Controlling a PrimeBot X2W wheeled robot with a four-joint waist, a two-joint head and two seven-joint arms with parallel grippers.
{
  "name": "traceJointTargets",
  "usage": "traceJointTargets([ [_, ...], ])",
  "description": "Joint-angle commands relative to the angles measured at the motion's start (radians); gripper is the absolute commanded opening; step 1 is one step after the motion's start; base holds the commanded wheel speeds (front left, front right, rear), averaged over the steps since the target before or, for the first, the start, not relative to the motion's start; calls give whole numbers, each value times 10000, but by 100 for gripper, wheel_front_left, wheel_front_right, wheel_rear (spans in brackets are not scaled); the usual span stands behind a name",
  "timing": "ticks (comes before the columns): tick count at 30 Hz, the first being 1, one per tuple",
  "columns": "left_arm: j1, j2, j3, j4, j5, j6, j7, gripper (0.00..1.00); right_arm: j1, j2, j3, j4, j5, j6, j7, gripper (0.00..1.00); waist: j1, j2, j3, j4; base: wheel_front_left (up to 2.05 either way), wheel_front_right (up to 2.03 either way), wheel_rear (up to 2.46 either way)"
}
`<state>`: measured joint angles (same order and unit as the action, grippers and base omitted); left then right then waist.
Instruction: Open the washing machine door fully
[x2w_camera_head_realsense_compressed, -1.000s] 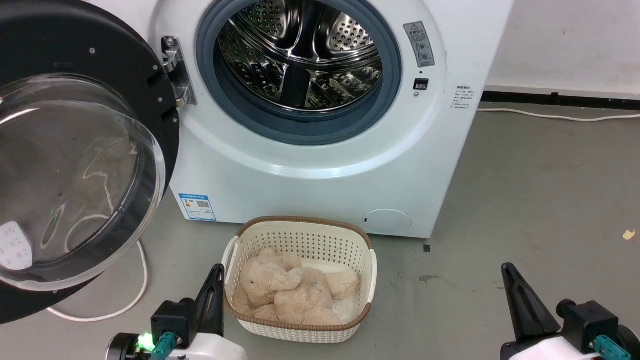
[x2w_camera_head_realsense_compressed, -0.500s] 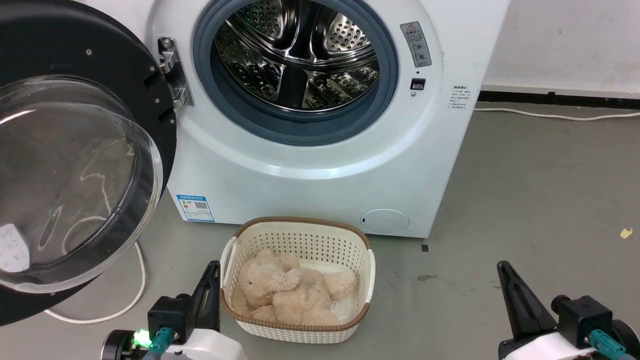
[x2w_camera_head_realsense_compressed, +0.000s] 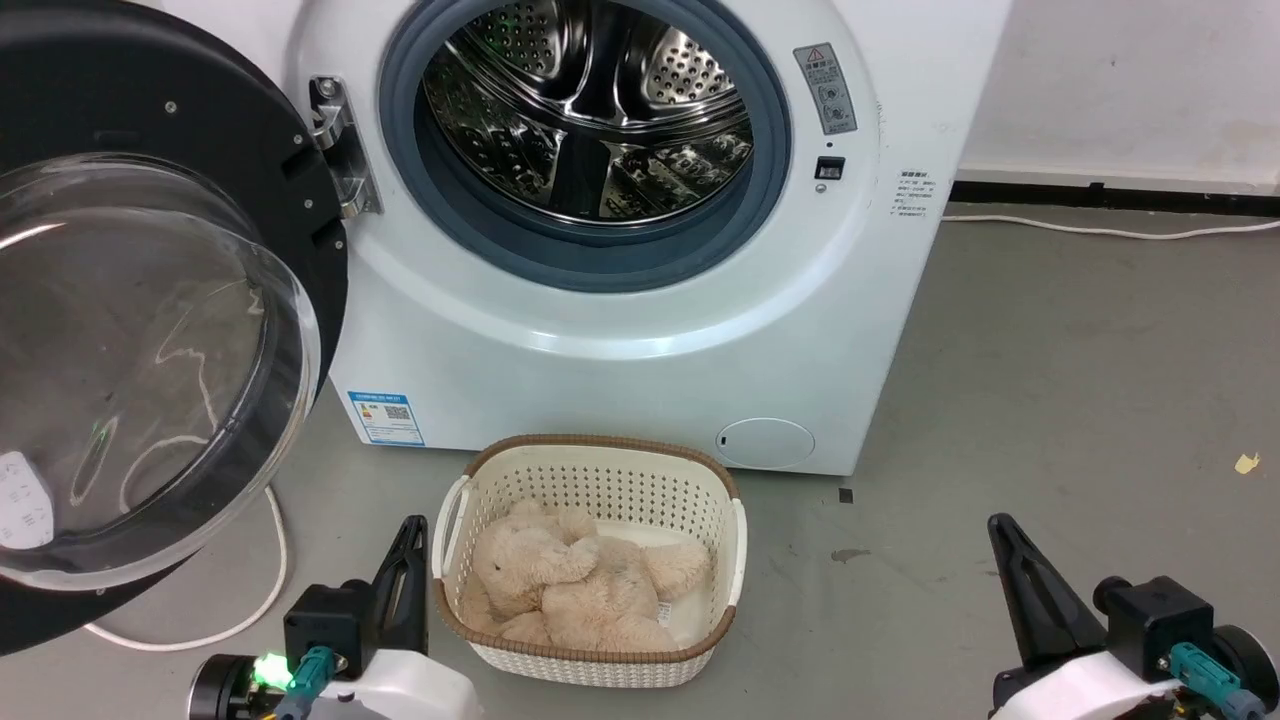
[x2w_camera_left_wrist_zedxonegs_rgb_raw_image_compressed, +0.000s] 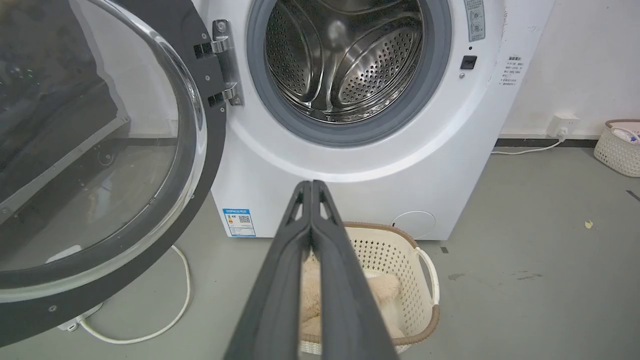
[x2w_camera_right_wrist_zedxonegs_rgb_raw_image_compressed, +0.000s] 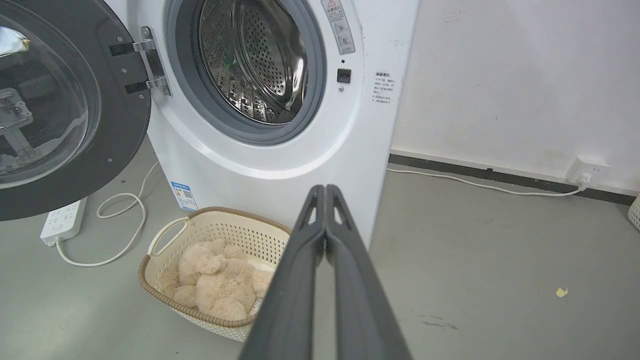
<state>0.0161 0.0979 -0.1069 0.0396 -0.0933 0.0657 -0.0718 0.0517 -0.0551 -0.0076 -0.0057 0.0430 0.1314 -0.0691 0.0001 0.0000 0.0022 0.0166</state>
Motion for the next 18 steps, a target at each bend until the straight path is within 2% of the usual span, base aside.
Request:
traceJointTargets([
  [1, -109, -69, 94, -50, 126, -95, 45, 0, -144, 35, 18, 33, -66, -5, 50, 0, -1, 0, 0, -4, 0, 0, 0],
  [18, -134, -268, 570, -219, 520, -369, 374, 0, -326, 42, 46, 45, -244, -6, 363, 0, -1, 0, -11, -83, 0, 0, 0],
])
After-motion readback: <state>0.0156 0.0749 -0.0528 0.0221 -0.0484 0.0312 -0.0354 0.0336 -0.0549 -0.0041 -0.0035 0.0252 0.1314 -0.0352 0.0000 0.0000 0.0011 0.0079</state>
